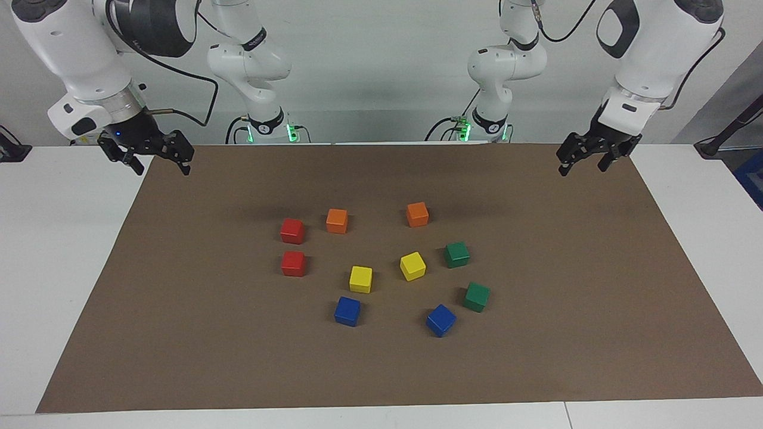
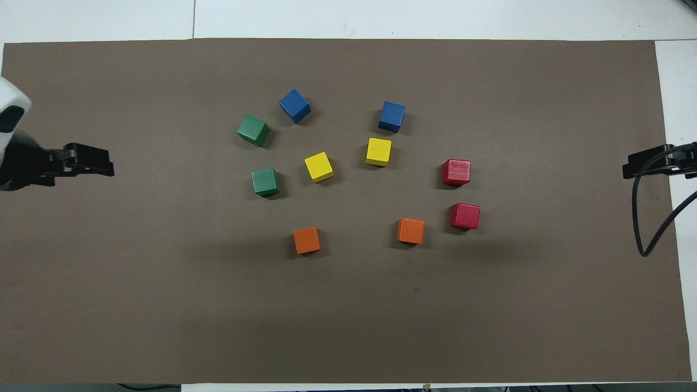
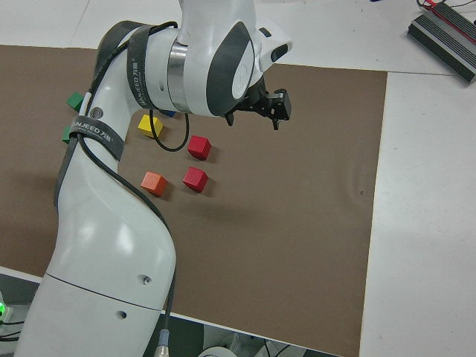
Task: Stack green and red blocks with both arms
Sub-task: 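Reach the left gripper to a green block while the right gripper reaches red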
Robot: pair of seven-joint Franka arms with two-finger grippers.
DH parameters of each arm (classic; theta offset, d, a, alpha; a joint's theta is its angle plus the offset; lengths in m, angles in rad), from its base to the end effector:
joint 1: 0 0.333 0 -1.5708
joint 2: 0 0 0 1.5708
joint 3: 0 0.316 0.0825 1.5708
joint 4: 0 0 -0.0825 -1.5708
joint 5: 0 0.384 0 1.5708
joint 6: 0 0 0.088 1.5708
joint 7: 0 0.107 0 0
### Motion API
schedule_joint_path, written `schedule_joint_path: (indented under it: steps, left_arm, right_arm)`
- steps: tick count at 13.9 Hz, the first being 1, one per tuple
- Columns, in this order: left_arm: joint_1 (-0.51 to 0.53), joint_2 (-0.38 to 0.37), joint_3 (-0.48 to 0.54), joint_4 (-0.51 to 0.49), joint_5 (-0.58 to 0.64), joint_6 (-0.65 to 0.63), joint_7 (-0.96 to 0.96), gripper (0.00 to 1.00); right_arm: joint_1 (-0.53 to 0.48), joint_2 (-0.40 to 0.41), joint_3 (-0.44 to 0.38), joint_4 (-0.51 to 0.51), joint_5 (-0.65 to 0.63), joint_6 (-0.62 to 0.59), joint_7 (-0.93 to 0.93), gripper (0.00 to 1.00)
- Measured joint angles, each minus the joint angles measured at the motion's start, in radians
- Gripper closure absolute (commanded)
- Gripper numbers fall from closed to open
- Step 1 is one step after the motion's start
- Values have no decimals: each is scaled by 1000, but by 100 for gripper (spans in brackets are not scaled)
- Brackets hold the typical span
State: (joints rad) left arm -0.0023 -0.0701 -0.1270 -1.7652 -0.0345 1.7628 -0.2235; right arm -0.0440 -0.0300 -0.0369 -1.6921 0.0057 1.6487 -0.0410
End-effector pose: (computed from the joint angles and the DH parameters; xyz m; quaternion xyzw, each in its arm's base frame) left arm 0.5414 -0.0756 0.5872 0.9981 0.0498 0.0308 0.0183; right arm 0.5477 -0.0441 0.5903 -0.9998 0.0202 0.0065 0.0038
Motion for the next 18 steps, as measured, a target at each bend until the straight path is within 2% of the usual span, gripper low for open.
schedule_joint_path:
  steps: [3, 6, 10, 12, 15, 18]
  left_arm:
    - [-114, 51, -7, -69, 0, 137, -142, 0]
    - [-198, 194, -8, -83, 0, 306, -234, 0]
    - [-256, 355, -6, -83, 0, 468, -286, 0]
    - [-280, 414, -5, -83, 0, 530, -304, 0]
    - [-284, 450, -3, -82, 19, 550, -306, 0]
    - [-284, 451, -2, -82, 23, 547, -306, 0]
  right_arm:
    - [121, -5, 6, -104, 8, 133, 149, 0]
    - [209, 2, 11, -217, 8, 278, 237, 0]
    - [257, 67, 11, -282, 8, 353, 393, 0]
    - [264, 90, 11, -328, 8, 431, 438, 0]
    - [282, 105, 11, -408, 8, 540, 493, 0]
    - [313, 119, 11, -431, 8, 583, 560, 0]
